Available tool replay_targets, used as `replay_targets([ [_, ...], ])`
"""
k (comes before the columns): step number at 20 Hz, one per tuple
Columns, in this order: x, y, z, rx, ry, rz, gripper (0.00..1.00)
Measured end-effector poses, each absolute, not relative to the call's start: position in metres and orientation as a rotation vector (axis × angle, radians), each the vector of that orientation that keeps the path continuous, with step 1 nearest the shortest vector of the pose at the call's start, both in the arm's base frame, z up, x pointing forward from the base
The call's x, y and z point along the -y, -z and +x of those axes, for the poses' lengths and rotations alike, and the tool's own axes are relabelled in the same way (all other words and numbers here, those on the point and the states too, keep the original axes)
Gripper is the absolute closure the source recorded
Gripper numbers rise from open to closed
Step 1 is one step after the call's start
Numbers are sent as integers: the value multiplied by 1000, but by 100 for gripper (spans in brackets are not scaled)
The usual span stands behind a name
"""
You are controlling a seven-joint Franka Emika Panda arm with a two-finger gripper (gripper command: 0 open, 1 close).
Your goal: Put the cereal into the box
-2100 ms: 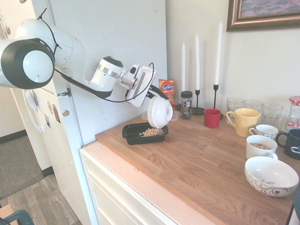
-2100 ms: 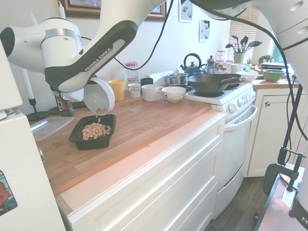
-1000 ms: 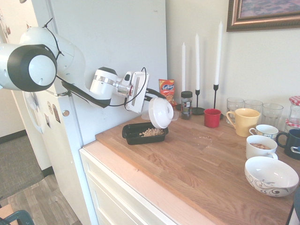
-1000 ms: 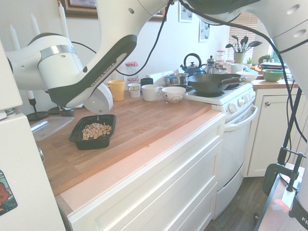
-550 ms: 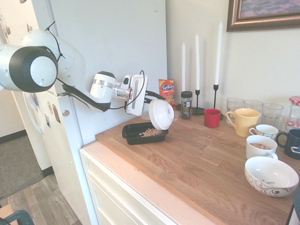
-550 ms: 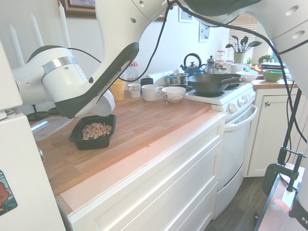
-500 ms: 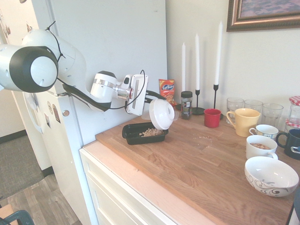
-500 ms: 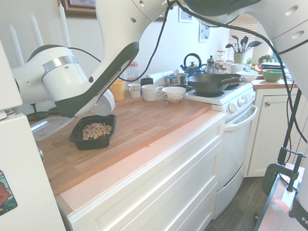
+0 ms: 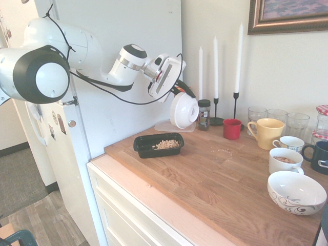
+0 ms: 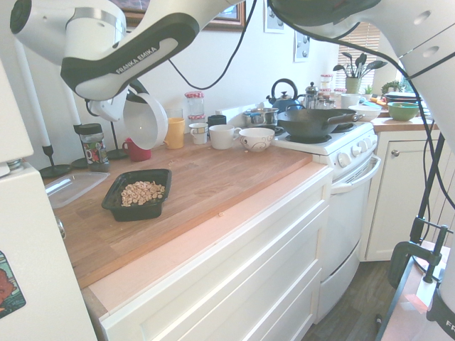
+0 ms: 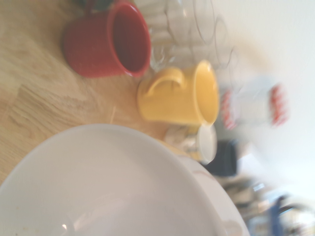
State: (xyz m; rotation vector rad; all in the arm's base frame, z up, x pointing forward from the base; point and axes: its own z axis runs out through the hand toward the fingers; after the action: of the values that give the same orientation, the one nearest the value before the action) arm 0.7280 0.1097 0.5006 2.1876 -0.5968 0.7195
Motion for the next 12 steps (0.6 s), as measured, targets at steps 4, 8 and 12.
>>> replay_targets([
  [4, -47, -545, 736, 780, -624, 2385, 100],
  [8, 15, -557, 737, 976, -526, 2554, 100],
  [12, 91, -551, 733, 1166, -418, 2716, 100],
])
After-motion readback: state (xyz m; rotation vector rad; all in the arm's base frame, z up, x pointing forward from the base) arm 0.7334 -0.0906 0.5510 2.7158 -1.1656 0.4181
